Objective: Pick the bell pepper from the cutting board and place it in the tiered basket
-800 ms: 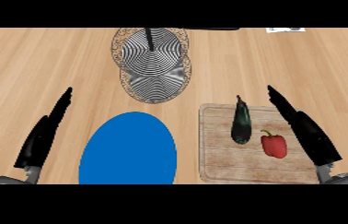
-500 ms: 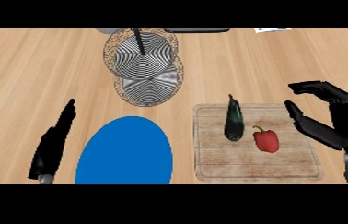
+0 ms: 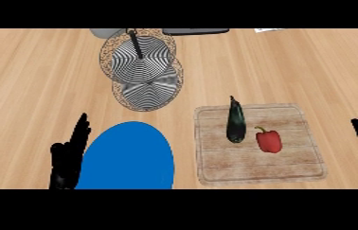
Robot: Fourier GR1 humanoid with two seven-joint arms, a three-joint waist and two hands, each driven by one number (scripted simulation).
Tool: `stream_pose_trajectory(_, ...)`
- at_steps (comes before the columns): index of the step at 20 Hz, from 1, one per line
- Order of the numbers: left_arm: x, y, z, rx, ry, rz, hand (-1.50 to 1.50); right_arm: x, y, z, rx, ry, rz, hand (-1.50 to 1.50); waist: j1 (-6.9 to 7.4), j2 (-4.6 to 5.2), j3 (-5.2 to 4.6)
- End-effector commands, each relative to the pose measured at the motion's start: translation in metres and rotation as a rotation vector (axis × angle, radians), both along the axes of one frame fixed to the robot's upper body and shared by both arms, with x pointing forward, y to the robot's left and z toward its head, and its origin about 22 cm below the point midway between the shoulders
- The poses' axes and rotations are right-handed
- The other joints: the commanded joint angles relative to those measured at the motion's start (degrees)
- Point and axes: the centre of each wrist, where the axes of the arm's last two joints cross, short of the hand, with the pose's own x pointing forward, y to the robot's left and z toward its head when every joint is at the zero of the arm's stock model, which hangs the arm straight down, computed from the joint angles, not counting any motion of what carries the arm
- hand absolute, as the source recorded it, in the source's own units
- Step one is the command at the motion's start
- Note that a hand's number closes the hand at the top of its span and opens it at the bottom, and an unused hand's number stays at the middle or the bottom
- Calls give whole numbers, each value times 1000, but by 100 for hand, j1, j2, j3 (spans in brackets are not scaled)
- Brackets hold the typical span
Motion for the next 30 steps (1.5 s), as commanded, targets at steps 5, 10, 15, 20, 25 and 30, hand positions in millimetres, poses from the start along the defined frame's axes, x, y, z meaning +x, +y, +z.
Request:
stream_pose_trajectory(5,5,-1,1,-4,-11,-10,0,-85,4,14,-101,333,147,-150,154,45,-34)
stream_pose_trajectory(10,-3,-19,-16,-2,-16,-30,0,-102,16,29,-307,599,208,-150,272,92,-47)
stream_pose_trajectory(15,15,-10,-2,-5,-34,-56,0,-102,32,54,-461,784,102,-150,434,136,-50)
stream_pose_trajectory(20,7,-4,-8,-7,-22,-55,0,-98,69,77,-477,833,-6,-150,446,95,-29)
stream_pose_trajectory(25,9,-38,-8,-12,-23,-72,0,-70,95,52,-515,920,-28,-150,455,83,-17)
stream_pose_trajectory(30,14,-28,-4,-23,0,-83,0,-42,125,48,-602,1012,-64,-150,464,84,-18)
